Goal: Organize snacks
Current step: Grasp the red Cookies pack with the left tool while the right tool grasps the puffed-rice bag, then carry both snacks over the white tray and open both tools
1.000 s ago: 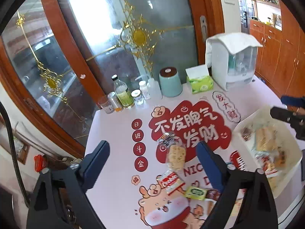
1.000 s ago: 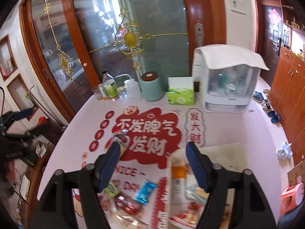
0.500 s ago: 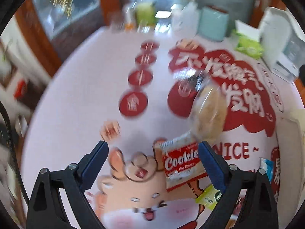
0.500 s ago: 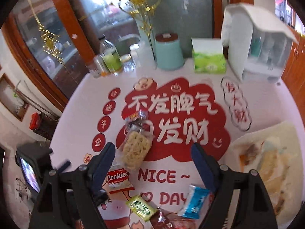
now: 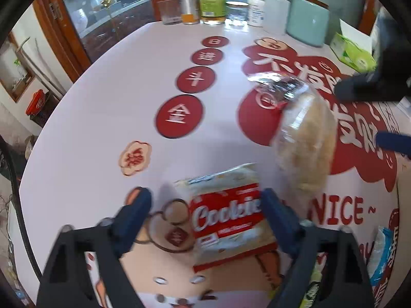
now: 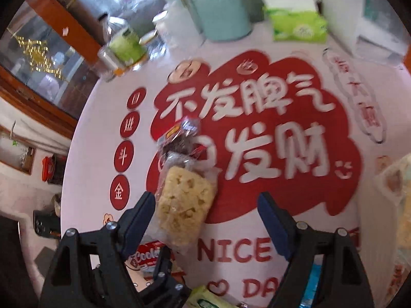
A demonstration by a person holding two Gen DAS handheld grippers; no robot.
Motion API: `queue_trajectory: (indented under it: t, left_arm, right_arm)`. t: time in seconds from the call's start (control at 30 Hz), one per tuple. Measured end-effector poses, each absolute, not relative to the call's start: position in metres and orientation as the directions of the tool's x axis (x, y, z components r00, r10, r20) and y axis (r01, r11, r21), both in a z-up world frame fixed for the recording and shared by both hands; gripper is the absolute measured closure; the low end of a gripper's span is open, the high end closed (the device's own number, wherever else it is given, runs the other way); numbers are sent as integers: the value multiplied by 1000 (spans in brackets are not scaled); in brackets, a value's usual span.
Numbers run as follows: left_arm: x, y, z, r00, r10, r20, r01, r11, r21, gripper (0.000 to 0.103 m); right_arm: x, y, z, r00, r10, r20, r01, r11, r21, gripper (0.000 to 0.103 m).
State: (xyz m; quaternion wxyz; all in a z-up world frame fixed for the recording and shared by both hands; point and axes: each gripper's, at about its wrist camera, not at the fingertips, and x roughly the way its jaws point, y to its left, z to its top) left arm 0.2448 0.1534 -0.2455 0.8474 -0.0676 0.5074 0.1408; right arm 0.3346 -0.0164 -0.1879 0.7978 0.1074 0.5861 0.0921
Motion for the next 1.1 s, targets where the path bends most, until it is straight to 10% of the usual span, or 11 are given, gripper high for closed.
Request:
queue_trajectory:
  t: [0.97, 1.1]
  left_arm:
    - [233, 217, -253, 327, 42, -944, -356, 931, -81, 23]
    - [232, 209, -249, 331, 92, -939, -348, 937, -30, 57]
  right_arm:
    - [295, 1, -209, 240, 230, -943, -98, 972, 212, 40]
    - [280, -6, -197, 260, 258, -930, -100, 966, 240, 40]
